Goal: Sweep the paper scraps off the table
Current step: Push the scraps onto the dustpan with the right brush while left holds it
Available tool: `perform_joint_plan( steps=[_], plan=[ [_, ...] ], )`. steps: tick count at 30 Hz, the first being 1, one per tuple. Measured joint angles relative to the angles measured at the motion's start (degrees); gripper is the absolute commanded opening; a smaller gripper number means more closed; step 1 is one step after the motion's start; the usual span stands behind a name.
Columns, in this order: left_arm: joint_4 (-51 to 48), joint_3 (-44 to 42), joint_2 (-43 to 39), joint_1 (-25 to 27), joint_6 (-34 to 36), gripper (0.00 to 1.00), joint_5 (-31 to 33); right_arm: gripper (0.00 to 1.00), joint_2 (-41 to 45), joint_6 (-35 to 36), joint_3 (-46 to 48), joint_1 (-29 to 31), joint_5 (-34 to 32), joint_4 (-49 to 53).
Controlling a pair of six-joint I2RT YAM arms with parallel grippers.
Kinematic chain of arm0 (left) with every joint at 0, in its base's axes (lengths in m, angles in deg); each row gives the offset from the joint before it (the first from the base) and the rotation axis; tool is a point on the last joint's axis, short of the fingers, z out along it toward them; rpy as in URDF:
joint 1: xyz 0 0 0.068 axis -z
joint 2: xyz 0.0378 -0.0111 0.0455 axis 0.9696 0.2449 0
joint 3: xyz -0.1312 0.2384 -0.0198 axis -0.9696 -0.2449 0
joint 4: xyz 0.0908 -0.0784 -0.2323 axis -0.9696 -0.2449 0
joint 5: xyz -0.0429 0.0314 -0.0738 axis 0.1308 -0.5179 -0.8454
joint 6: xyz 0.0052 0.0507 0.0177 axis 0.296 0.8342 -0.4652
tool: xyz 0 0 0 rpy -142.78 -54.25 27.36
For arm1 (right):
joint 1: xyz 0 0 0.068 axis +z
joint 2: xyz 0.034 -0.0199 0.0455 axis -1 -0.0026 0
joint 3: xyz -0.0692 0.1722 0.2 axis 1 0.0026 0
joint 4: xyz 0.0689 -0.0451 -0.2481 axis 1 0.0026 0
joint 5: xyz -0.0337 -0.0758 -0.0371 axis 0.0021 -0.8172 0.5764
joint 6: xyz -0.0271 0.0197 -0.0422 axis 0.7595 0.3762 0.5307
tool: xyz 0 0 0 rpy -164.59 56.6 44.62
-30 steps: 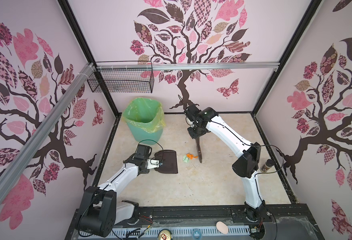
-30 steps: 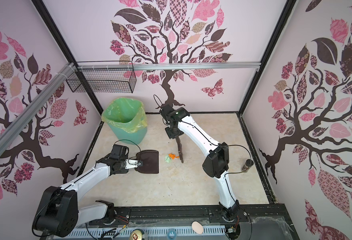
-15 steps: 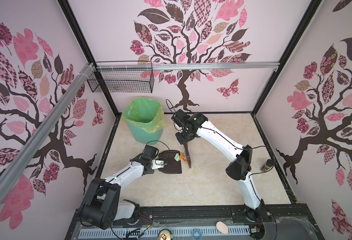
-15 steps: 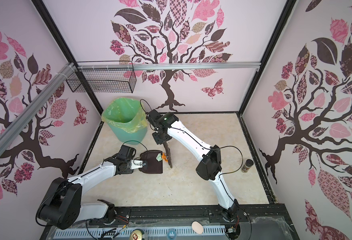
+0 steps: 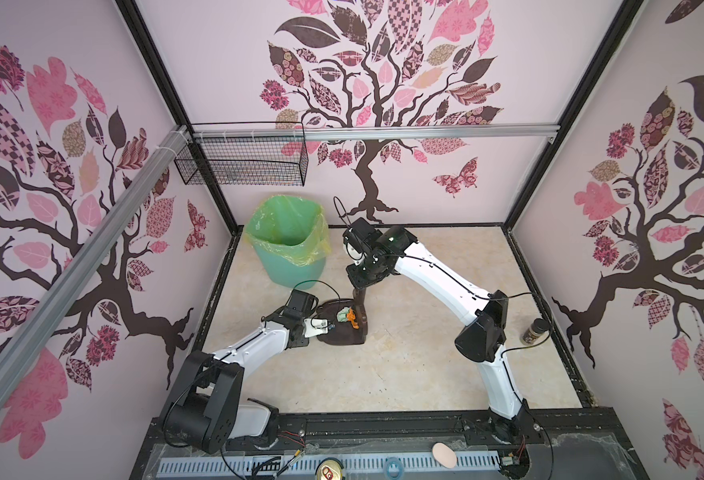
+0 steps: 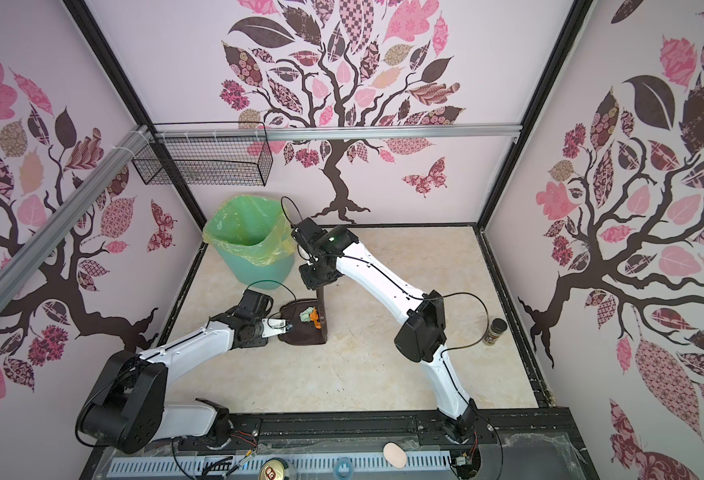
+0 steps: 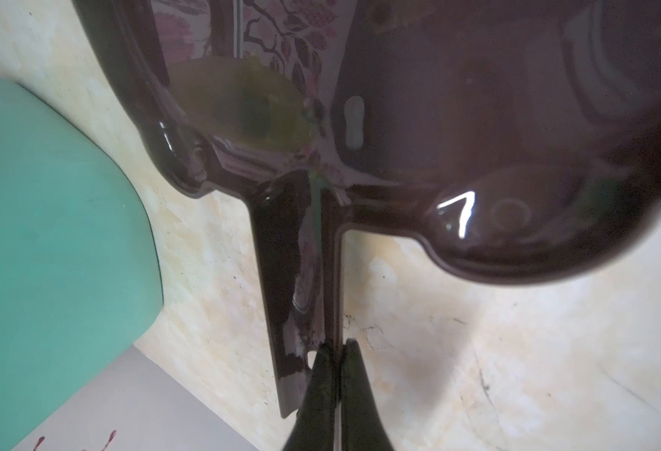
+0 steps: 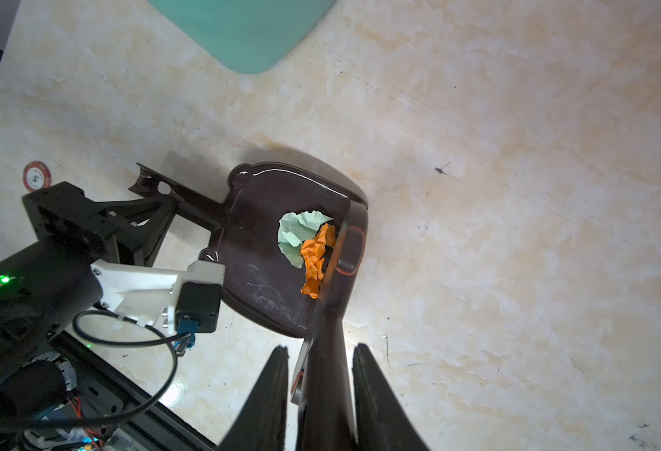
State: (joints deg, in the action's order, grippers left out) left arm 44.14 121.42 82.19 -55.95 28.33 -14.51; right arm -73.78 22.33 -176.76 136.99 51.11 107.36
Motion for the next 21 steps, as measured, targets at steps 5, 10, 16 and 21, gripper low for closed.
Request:
perform_joint_plan(
  steps=[5,10,16,21],
  plan=[
    [0.8,0.0,0.0,0.0,-0.7,0.00,-0.2,0.00,4.1,-1.0,2.6,0.2,1.6,-1.0],
    [0.5,0.0,-0.7,0.0,-1.5,0.00,-0.7,0.00,10.3,-1.8,4.7,0.3,-0.2,-0.8],
    [-4.8,0.0,-8.5,0.0,-1.9,0.00,-3.1,0.00,21.7,-2.7,13.8,-0.9,-5.1,-0.9],
    [-13.7,2.7,-16.3,0.0,-1.6,0.00,-4.5,0.00,31.0,-3.2,25.4,-5.7,-6.2,-2.1]
  ],
)
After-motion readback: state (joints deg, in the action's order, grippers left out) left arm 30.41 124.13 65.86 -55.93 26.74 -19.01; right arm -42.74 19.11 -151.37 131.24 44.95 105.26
